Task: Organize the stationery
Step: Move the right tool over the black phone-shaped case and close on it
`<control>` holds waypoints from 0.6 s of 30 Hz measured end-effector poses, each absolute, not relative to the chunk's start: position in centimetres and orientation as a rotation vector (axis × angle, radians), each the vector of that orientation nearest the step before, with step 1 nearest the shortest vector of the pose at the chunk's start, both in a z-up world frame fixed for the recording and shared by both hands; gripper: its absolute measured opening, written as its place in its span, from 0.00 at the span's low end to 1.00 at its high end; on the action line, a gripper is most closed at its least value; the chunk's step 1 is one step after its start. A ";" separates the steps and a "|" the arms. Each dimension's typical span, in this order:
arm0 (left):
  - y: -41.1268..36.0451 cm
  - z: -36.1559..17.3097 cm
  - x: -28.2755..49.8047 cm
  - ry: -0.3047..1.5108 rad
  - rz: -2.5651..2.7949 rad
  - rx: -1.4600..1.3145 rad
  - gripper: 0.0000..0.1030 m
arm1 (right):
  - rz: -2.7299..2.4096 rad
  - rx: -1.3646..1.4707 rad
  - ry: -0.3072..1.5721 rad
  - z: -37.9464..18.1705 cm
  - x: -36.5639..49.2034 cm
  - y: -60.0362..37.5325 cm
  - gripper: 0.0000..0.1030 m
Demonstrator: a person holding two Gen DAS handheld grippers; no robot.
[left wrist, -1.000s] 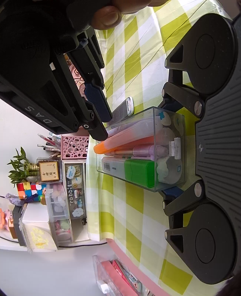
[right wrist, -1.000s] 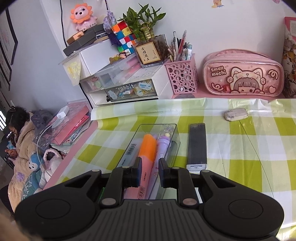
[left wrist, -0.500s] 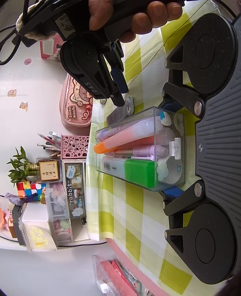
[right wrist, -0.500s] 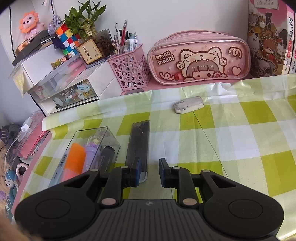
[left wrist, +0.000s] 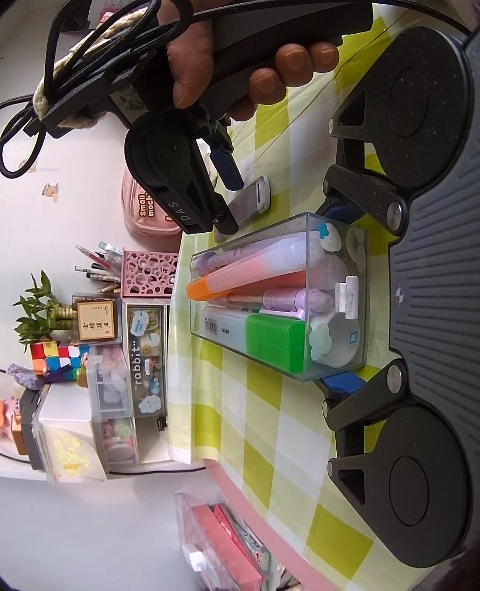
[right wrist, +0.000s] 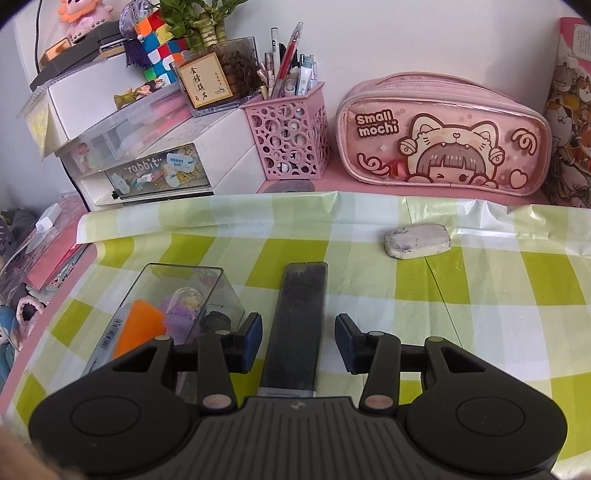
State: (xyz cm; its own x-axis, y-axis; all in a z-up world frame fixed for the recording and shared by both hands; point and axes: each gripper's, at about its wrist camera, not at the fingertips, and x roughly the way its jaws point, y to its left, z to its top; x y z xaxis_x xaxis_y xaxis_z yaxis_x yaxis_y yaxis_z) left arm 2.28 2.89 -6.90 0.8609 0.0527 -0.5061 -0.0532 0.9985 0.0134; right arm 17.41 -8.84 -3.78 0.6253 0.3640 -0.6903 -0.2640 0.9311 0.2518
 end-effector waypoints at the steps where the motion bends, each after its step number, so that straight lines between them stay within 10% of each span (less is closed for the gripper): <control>1: 2.9 -6.9 2.3 0.530 0.062 -0.001 0.70 | 0.360 0.127 0.816 -3.8 17.3 -8.8 0.31; 10: 3.1 -6.9 2.3 0.527 0.065 -0.001 0.70 | 0.358 0.059 0.794 -3.8 16.9 -8.1 0.31; 18: 3.1 -6.9 2.3 0.527 0.065 -0.002 0.70 | 0.331 0.093 0.787 -3.9 16.6 -9.3 0.09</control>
State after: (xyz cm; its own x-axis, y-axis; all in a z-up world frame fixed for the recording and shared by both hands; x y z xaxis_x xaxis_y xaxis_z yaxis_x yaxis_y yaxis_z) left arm 2.35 3.08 -6.87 0.8623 0.0614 -0.5026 -0.0622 0.9979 0.0152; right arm 16.56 -9.35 -3.89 0.6570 0.3265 -0.6795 -0.2574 0.9443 0.2049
